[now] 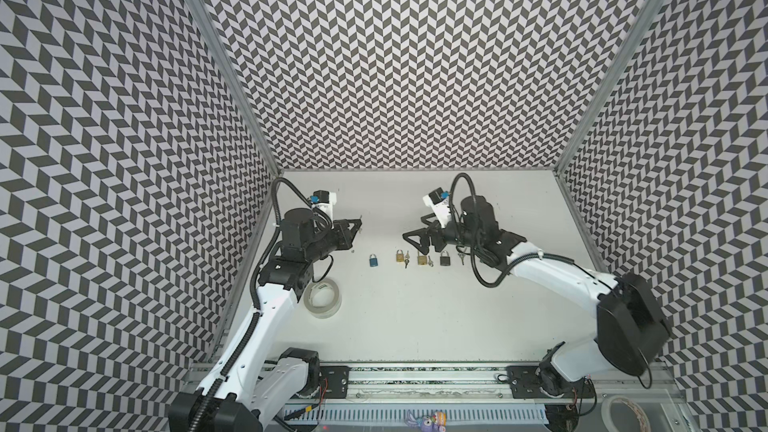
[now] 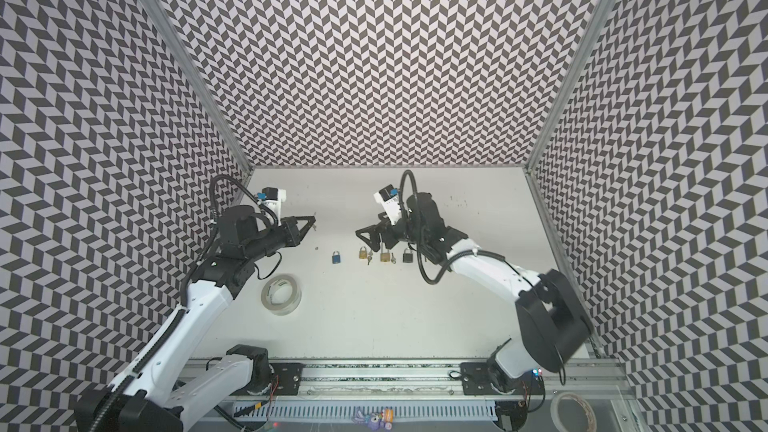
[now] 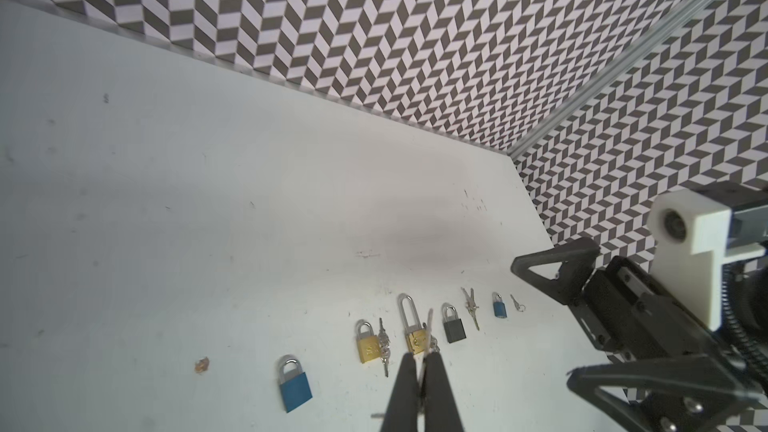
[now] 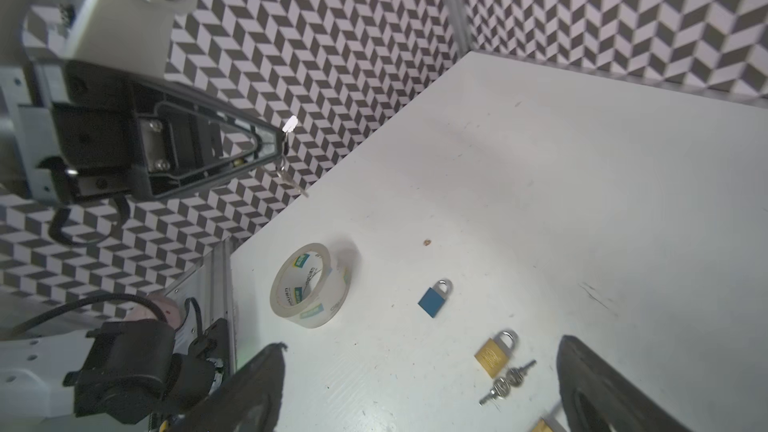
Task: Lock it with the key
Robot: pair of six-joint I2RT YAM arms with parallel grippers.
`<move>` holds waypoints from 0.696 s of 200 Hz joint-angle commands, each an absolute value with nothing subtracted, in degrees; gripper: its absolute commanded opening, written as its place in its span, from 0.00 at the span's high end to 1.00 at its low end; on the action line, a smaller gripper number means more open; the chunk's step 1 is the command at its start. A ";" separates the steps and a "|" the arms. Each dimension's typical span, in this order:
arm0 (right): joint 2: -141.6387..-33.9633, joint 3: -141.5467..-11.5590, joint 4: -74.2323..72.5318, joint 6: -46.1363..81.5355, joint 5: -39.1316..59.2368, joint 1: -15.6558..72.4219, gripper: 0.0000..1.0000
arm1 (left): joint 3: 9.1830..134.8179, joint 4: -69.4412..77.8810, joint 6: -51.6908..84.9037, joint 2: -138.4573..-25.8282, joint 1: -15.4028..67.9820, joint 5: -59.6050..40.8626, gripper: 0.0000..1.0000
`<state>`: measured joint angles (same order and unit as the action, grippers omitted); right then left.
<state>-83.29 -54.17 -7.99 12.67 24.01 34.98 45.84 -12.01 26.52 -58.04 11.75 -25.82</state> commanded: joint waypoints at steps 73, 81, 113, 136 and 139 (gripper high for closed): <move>-61.93 -34.94 -11.98 25.54 -1.16 33.84 0.00 | 37.21 0.65 34.88 -71.23 27.93 -4.63 1.00; -61.38 -34.86 -10.89 25.32 -1.90 33.85 0.00 | 37.58 0.17 35.16 -72.65 28.66 -3.80 1.00; -60.55 -34.63 -9.32 25.24 -2.43 33.84 0.00 | 37.62 -0.61 35.34 -76.86 30.82 -2.39 1.00; -61.66 -35.82 -8.18 24.94 -2.34 33.84 0.00 | 37.42 -0.55 35.40 -79.77 30.97 -0.28 1.00; -61.83 -36.14 -7.90 24.93 -2.45 33.84 0.00 | 37.36 -0.49 35.51 -80.14 30.94 -0.11 1.00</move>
<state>-61.65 -35.09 -8.36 24.34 -0.71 33.93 37.21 -2.44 34.30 -77.89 30.72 -3.97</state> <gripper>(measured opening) 0.997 0.048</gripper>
